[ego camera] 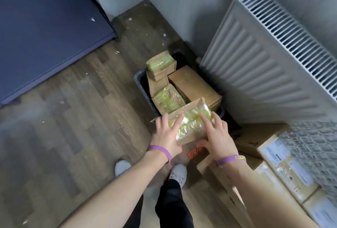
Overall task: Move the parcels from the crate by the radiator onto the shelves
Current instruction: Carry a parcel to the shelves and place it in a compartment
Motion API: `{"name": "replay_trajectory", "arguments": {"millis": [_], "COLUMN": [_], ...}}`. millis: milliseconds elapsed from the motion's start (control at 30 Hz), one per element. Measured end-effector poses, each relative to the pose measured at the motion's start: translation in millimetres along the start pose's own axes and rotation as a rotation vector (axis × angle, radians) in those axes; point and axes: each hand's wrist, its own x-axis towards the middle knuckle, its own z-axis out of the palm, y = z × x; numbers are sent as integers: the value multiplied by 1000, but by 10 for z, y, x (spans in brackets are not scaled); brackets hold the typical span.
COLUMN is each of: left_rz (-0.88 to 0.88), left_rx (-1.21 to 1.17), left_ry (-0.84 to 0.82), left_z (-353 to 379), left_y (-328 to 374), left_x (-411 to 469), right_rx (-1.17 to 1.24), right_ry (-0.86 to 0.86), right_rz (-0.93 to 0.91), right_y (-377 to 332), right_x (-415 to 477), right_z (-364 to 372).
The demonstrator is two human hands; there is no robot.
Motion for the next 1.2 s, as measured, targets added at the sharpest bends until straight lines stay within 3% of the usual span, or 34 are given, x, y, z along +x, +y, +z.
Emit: {"name": "replay_trajectory", "arguments": {"millis": [267,633,800,967,1200], "left_rz": [11,84,106,77,42], "left_rx": [46,200,311,371,247], "left_ry": [290,615,688,717,882], "left_z": [-2321,-4726,-5243,-5356,-5544], "left_y": [-341,-1276,-1683,-1911,-2098], "left_x": [-241,-1328,-1869,-2235,-2585], "right_rx": [-46,114,215,143,23], "right_ry": [248,517,514,414,554], "right_rz": [-210,-469,-534,-538,-716], "right_y": [-1542,-3807,-4551,-4966,-5450], "right_x": [129,-339,-530,-607,-685], "right_z": [-1765,-3196,-3438,-3598,-3640]}}
